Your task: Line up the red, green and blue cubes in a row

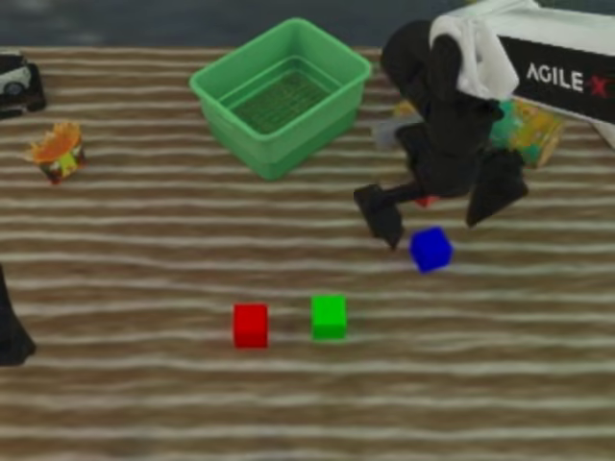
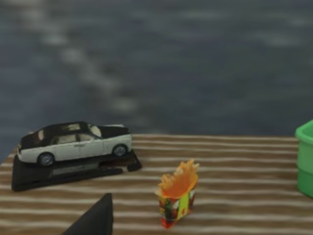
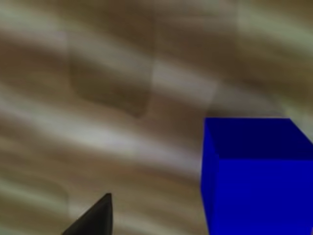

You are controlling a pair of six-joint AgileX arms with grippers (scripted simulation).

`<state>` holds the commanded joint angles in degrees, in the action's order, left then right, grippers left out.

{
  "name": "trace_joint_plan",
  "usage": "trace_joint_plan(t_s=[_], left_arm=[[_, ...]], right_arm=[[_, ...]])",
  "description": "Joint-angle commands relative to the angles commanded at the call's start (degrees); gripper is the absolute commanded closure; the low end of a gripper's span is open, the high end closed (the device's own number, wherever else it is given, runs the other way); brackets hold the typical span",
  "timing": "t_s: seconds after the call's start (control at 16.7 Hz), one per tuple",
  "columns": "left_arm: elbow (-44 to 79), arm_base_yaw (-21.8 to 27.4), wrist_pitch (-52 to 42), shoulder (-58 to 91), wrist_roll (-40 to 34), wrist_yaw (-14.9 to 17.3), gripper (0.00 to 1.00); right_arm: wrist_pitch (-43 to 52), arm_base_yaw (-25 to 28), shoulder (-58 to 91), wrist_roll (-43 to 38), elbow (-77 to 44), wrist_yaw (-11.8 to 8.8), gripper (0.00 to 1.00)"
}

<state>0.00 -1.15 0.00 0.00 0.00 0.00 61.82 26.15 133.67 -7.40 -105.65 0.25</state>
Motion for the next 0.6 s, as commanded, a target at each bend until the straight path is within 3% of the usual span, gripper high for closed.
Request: trace_joint_plan(t_s=[0.24, 0.48, 0.6], left_arm=[[0.0, 0.0, 0.0, 0.0, 0.0, 0.0, 0.00], [0.0, 0.0, 0.0, 0.0, 0.0, 0.0, 0.00], [0.0, 0.0, 0.0, 0.0, 0.0, 0.0, 0.00]], right_arm=[[-7.6, 0.1, 2.8, -0.2, 4.8, 0.0, 0.00], [-8.0, 0.2, 3.0, -0.2, 5.1, 0.0, 0.00], [-8.0, 0.2, 3.0, -0.2, 5.1, 0.0, 0.15]])
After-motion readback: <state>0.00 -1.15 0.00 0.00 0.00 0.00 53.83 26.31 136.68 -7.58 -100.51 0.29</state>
